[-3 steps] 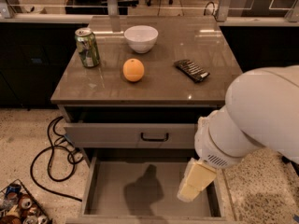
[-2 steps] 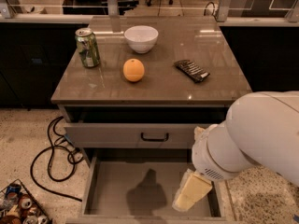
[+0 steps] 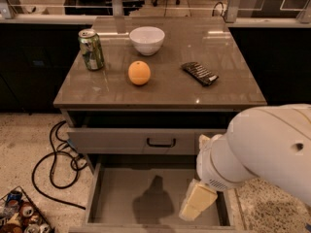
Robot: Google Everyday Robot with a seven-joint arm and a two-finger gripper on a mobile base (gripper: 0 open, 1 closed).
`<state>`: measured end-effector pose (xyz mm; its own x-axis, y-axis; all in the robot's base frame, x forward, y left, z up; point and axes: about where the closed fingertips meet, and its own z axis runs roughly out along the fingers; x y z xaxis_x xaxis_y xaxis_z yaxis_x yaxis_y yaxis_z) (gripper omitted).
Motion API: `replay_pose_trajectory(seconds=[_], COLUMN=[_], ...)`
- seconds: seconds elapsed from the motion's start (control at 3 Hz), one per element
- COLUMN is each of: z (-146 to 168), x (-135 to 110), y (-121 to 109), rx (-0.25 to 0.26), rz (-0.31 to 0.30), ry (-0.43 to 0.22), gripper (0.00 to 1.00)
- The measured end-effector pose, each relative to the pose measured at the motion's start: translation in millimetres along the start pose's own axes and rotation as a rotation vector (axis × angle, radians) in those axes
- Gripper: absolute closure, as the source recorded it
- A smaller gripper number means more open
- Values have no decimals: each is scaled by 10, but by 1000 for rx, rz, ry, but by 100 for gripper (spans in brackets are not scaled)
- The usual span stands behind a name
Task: Close middle drawer
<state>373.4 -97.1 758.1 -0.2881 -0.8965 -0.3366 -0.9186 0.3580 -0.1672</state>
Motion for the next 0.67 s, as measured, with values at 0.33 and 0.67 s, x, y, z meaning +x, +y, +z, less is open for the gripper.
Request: replay_pose_trajectory(seconds=[0.33, 0.67], z=[326, 740], x=[207, 574], y=[155, 504], rx=[2, -27], rz=[-55, -112], ry=[7, 35], gripper=[0, 0])
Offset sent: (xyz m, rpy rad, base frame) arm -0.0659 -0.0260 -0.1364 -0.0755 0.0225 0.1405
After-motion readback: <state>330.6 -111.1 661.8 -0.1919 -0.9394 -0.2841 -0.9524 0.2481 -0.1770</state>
